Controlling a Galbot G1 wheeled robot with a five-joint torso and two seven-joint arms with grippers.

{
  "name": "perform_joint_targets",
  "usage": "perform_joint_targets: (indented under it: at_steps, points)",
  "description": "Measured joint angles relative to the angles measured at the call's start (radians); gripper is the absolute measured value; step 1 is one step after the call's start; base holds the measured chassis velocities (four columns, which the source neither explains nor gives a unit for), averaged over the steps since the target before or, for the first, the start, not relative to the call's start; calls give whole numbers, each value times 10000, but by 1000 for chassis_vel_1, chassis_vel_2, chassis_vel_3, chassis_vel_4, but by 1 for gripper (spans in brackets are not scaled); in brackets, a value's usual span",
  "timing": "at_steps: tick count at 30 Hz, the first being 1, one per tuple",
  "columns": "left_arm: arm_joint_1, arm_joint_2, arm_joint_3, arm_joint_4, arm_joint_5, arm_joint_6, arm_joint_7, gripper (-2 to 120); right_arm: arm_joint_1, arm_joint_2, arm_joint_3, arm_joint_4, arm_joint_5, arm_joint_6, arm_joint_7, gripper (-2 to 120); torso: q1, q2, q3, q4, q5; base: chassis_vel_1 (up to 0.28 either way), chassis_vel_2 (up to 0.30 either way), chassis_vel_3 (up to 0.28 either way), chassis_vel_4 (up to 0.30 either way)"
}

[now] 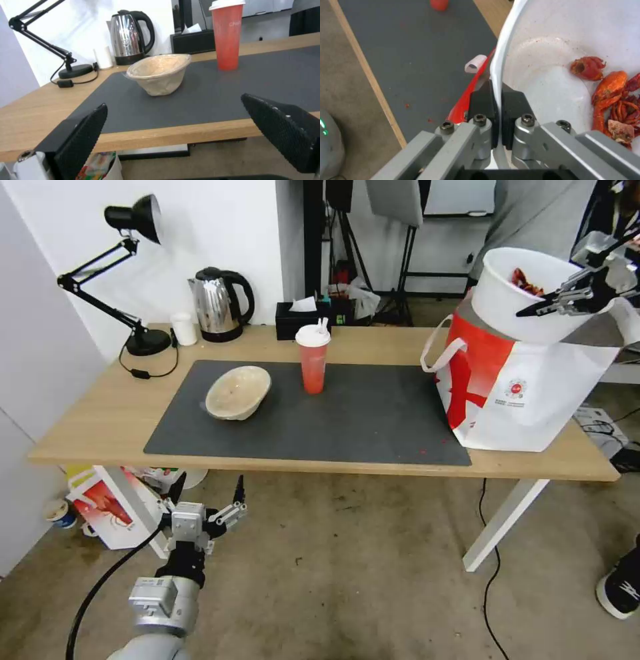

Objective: Pick up the trash from the table and place it into the takeout bag.

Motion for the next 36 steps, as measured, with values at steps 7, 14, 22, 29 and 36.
perform_joint_targets:
  at_steps: [7,14,22,29,36]
  points:
    - [0,0,0,0,0,0,0,100,146,-75,-117,82,52,162,518,7,0,0,0,-1,2,0,0,0,0]
    - [0,0,0,0,0,0,0,100,308,-326,-119,-27,135,175,627,25,0,0,0,0,0,0,0,0,0]
    - [-1,0,0,0,0,0,0,100,331,-675,-34,-353,268,199,611,61,0,0,0,-1,0,0,0,0,0]
    - [0,0,0,0,0,0,0,100,282,-714,-19,-389,293,203,639,82,0,0,0,0,0,0,0,0,0]
    - [0,0,0,0,0,0,0,100,450,-551,146,364,1800,251,2007,100,0,0,0,2,-1,0,0,0,0]
